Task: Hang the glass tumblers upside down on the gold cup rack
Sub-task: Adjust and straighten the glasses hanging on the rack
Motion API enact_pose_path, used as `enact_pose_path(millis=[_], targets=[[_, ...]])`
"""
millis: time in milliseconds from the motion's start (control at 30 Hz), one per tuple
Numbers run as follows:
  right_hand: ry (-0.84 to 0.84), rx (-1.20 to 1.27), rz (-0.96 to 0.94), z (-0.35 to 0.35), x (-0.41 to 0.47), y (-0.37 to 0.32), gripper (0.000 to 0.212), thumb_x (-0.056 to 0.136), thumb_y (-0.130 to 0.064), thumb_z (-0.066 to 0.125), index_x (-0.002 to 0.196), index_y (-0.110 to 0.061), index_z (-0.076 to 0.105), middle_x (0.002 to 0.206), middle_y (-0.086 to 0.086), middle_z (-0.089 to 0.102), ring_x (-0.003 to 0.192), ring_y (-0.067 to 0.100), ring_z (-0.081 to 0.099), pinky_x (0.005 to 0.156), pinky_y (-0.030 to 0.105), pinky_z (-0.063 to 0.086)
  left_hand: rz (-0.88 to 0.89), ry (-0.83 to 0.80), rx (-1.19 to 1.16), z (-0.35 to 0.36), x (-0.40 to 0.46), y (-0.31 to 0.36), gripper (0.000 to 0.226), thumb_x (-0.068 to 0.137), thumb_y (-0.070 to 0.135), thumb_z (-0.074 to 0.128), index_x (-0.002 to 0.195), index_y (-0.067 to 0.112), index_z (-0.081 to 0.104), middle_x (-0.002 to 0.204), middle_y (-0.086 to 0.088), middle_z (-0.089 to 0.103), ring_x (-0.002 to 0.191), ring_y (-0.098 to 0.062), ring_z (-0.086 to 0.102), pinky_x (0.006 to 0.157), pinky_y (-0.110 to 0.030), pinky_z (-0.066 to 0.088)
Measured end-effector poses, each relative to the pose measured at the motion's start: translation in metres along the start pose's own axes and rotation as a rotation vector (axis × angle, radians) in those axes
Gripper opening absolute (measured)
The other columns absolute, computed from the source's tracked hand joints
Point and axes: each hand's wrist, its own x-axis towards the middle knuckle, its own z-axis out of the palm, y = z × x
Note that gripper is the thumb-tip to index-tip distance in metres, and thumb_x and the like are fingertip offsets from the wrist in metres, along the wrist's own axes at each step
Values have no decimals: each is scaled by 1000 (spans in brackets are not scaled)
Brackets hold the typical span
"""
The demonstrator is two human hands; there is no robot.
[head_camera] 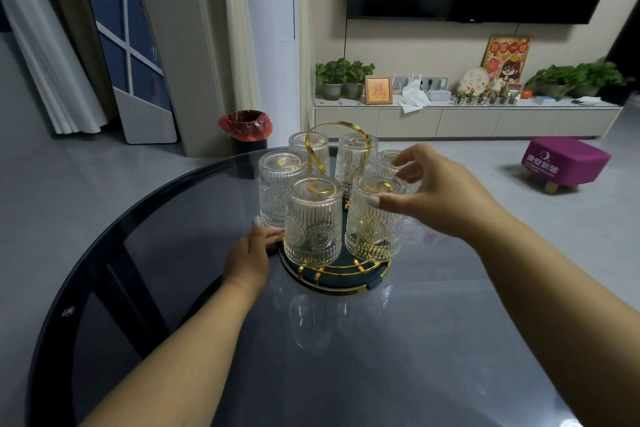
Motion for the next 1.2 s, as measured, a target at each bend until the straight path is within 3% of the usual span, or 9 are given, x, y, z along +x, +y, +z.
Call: enact_pose_path(millis=[233,533,800,933,1200], targets=[[39,-34,26,12,2,-8,84,63,-63,74,129,-19,45,127,5,62,112,23,59,98,47,45,12,-6,11,0,0,-1,51,82,67,16,76,43,60,94,5,68,110,-23,60,97,-38,39],[191,85,46,18,-6,-2,75,60,-55,81,118,-23,46,112,1,62,103,21,58,90,41,49,13,-5,34,-1,-5,6,49,82,65,16,76,42,58,94,4,66,105,-20,58,95,-39,40],[252,122,27,25,-16,2,68,58,-58,80,108,-32,42,102,-7,58,103,23,58,91,46,47,6,-1,27,-1,-5,5,47,86,62,18,77,41,59,92,6,66,105,-20,59,95,-38,40],[250,122,28,25,-19,1,69,59,-56,80,111,-29,44,101,-8,55,101,19,58,93,47,46,-2,2,42,0,-4,4,47,100,50,19,76,40,58,94,5,65,102,-19,58,96,-39,39],[243,111,34,24,-21,0,74,60,-56,80,117,-24,46,101,-9,53,102,19,58,96,49,44,12,3,57,0,-4,4,47,101,48,18,76,40,58,95,3,65,102,-18,57,95,-38,39]])
